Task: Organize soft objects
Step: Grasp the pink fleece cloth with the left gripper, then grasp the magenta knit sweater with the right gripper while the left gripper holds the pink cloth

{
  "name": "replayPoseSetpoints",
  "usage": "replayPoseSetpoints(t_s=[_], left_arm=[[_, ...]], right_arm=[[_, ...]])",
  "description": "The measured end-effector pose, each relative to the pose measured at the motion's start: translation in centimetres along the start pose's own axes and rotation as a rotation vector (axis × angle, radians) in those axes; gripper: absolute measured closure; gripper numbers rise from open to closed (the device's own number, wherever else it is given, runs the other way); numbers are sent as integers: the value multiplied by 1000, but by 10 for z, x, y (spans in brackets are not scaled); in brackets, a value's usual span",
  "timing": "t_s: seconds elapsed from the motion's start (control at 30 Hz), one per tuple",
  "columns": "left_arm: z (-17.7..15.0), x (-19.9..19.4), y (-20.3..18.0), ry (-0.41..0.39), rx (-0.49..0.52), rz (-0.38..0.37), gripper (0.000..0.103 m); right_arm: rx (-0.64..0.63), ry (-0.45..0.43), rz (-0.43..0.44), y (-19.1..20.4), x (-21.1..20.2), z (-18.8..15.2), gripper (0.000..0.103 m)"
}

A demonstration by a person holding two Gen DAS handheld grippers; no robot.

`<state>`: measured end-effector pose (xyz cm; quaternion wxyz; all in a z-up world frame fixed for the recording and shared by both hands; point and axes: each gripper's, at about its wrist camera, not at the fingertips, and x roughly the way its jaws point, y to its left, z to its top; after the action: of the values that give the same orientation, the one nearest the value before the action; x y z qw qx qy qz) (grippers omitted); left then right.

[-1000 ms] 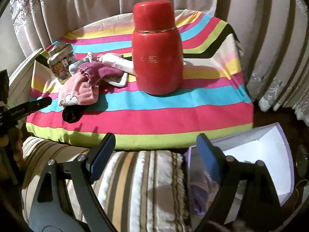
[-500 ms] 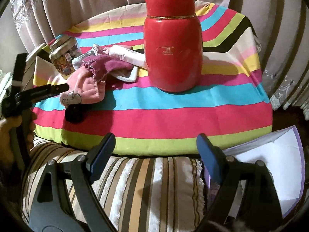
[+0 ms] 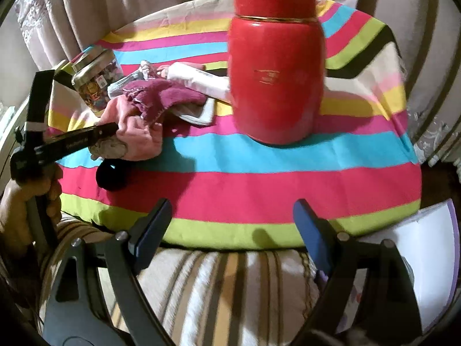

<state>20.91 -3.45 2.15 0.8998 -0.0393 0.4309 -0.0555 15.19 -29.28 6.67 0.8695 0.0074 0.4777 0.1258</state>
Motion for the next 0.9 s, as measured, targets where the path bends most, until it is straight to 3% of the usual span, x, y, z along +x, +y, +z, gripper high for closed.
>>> replayPoseSetpoints(t_s=[0.17, 0.43, 0.6, 0.9], left_arm=[[-4, -10, 6, -18, -40, -68, 94], [-19, -32, 21, -43, -132, -133, 94], [-26, -42, 29, -59, -170, -139, 94], [-42, -59, 48, -84, -234, -122, 94]], right_arm=[[-34, 1, 9, 19, 15, 17, 15], [15, -12, 63, 44, 38, 51, 15], [68, -33, 110, 62, 50, 73, 15], [114, -48, 116, 88, 83, 104, 15]])
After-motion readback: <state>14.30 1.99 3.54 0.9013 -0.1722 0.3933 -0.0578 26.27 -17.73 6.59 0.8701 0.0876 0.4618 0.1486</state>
